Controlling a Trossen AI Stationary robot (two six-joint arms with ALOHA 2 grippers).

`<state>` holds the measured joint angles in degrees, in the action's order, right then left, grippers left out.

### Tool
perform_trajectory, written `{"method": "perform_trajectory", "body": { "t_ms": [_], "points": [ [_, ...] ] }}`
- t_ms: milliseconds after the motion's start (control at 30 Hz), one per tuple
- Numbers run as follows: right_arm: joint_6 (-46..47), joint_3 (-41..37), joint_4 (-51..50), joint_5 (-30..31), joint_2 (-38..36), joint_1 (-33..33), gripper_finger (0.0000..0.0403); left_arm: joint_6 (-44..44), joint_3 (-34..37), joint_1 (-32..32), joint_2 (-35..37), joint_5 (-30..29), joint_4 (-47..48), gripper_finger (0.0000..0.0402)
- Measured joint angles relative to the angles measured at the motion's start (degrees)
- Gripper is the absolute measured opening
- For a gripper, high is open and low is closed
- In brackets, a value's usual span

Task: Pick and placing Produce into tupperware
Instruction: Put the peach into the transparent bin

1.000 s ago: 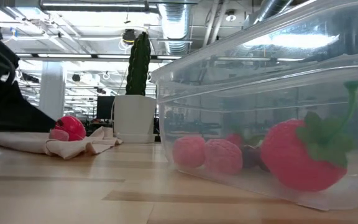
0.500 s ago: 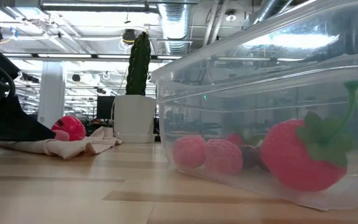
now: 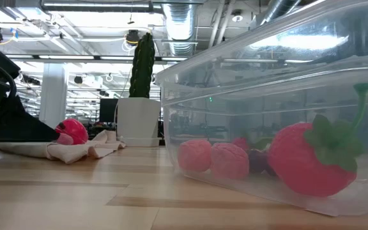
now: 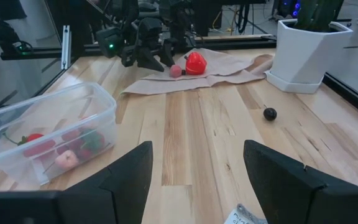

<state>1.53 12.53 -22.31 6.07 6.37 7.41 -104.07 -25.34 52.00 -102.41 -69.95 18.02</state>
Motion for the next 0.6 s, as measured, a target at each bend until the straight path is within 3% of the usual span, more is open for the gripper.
{"method": "perform_trajectory", "body": {
  "t_ms": [433,600],
  "points": [
    [0.0,0.0,0.0,0.0,0.0,0.0,0.0276,3.9,0.0,-4.4,0.0,2.0,-3.0,0.0192],
    [0.0,0.0,0.0,0.0,0.0,0.0,0.0276,3.9,0.0,-4.6,0.0,2.1,-3.0,0.0168]
  ]
}}
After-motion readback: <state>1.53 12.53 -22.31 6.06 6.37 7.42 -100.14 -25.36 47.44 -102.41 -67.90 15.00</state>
